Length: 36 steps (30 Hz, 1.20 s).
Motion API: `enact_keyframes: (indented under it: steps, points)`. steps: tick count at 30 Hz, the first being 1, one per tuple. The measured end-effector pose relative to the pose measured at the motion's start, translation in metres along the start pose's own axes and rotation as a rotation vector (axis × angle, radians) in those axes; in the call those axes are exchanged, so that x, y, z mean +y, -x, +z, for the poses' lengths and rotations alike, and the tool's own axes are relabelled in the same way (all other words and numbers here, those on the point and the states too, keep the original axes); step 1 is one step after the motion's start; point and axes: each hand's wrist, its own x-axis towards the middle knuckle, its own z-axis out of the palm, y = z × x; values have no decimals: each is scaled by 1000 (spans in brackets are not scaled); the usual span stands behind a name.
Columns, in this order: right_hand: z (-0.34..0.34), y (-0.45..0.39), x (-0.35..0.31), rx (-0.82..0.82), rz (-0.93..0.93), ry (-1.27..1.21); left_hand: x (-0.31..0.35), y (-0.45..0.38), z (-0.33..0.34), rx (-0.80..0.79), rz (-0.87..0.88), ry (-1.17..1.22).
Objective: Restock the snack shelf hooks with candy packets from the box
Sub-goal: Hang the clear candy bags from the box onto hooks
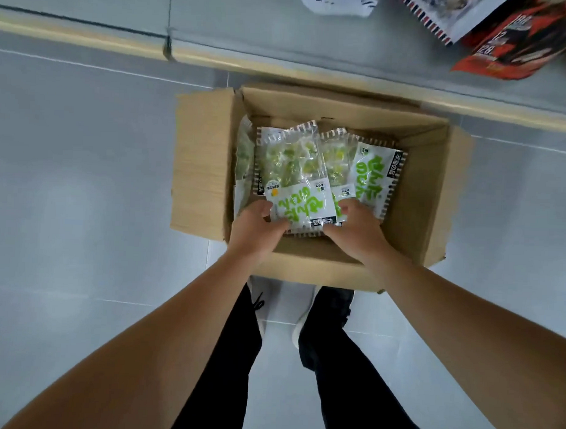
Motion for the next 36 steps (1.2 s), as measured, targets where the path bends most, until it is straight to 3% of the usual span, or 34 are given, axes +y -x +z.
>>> enact_keyframes:
  steps: [8, 12, 17, 23, 26, 31, 34, 36]
  points:
    - [45, -120, 15, 132, 3, -108, -33, -126, 52, 3, -215, 192]
    - [52, -136, 15, 43, -10, -216, -43, -147, 64, 41, -312, 255]
    - [36, -128, 24, 25, 148, -590, -36, -134, 59, 114, -280, 292]
    - [-6, -68, 31, -70, 279, -672, -5, -86, 32, 37, -142, 368]
    - [-29, -19, 21, -35, 215, -509, 26, -40, 7, 55, -53, 288]
    - [-81, 72, -25, 381, -150, -62, 86, 52, -48, 102, 252, -248]
    - [-116, 139, -65, 429, -347, 228, 121, 118, -83, 78, 433, -515]
    - [-136, 180, -90, 371, -410, 367, 141, 162, -105, 44, 579, -675]
